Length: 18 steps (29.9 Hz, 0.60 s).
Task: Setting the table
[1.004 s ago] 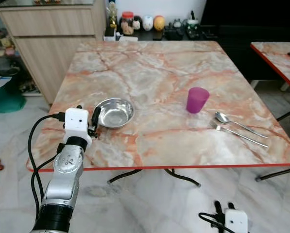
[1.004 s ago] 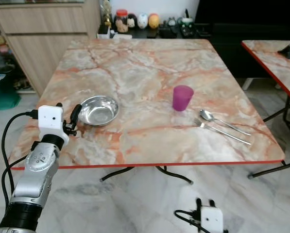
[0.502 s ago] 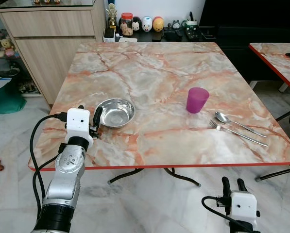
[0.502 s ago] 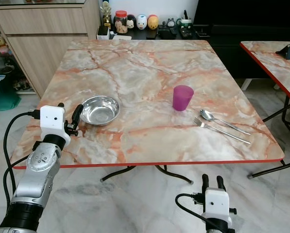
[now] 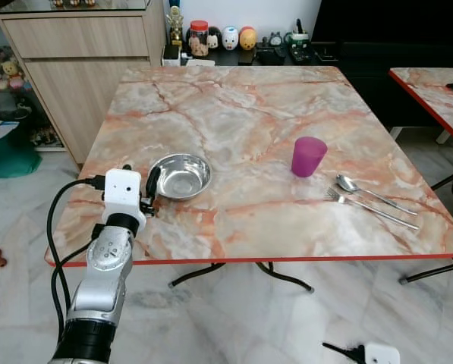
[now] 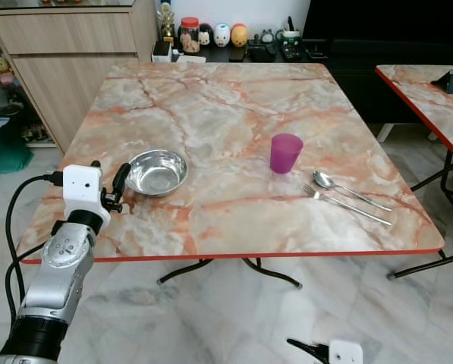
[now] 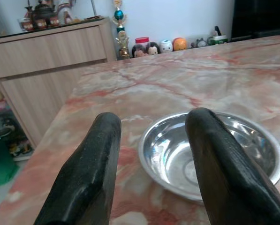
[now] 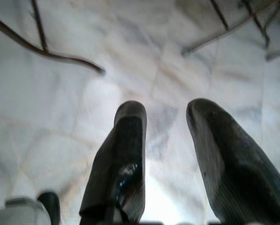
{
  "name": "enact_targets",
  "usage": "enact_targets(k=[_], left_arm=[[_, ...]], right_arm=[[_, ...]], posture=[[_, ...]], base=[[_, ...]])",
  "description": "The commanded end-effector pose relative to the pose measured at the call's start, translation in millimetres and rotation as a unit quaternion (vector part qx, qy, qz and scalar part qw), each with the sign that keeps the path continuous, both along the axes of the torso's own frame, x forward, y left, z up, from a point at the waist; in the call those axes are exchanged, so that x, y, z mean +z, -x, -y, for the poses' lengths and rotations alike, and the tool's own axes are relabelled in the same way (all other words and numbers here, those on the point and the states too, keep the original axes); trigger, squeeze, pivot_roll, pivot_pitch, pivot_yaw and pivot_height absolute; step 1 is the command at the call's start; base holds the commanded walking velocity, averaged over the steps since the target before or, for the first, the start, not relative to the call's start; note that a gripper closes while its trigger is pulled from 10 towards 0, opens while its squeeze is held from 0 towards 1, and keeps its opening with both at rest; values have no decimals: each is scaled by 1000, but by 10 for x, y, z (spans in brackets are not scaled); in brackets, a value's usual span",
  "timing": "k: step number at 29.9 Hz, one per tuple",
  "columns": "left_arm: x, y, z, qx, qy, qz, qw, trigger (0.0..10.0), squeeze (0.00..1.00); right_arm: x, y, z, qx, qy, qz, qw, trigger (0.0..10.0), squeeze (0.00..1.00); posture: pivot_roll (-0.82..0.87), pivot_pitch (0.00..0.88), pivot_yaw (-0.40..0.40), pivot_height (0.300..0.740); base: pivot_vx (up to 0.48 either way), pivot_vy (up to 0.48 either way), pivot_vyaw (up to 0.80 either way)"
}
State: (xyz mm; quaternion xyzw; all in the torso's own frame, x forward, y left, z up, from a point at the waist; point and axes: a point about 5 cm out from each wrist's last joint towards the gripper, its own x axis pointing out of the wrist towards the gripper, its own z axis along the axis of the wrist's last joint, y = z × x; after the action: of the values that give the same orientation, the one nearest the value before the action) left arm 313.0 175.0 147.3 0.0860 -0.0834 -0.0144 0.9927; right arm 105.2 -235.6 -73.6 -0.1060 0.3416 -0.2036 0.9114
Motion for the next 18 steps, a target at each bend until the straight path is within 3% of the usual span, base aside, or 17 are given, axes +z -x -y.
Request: enact_targets(k=[1,4,8,11,18], left_arm=[[21,-14,2,0,-3,3,1000,10000,0],[6,-21,11,-3,-3,-3,1000,10000,0],[-20,-32,32,-13,-3,-15,1000,10000,0],[-55,-37,23,-8,37,-27,999,10000,0],[-41,-16,24,-17,41,-21,999,10000,0]], right_arm=[[-47,36,59,-18,-5,-25,1000,10000,0],[-128,69,92,-39,-21,-57,997,10000,0],[-139,20,44,-31,-32,-55,997,10000,0],[-158,-40,-60,-9,-47,-52,997,10000,0],[-199,-1,-141,-5,-62,-58,996,10000,0]], posture=[[-18,0,-41,740],[-11,0,-41,740],[-5,0,-43,740],[-9,0,-41,740],[-3,0,-41,740]], base=[[0,0,0],[0,0,0],[0,0,0],[0,0,0],[0,0,0]])
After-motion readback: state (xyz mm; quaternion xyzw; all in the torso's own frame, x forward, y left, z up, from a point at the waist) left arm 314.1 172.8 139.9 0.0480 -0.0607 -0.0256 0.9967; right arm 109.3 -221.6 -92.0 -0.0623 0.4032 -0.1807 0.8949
